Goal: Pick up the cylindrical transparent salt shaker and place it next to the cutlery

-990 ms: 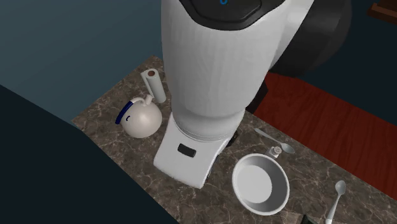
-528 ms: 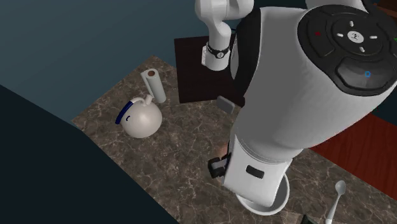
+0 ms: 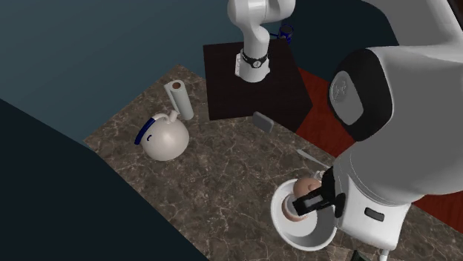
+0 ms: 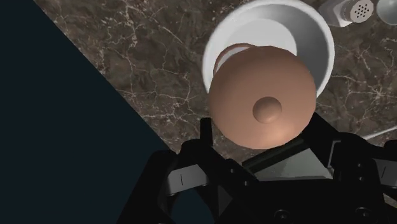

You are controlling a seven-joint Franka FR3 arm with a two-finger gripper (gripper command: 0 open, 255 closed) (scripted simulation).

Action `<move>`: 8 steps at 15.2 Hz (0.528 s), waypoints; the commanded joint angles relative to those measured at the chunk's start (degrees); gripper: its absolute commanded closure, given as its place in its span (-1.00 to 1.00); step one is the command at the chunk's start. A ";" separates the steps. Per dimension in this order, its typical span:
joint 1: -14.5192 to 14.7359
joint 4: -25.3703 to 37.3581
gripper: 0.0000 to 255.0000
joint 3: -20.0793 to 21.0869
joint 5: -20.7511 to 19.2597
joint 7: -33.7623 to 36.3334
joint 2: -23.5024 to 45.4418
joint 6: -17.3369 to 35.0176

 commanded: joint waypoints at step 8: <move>6.29 8.18 1.00 2.38 -0.94 9.16 9.05 0.48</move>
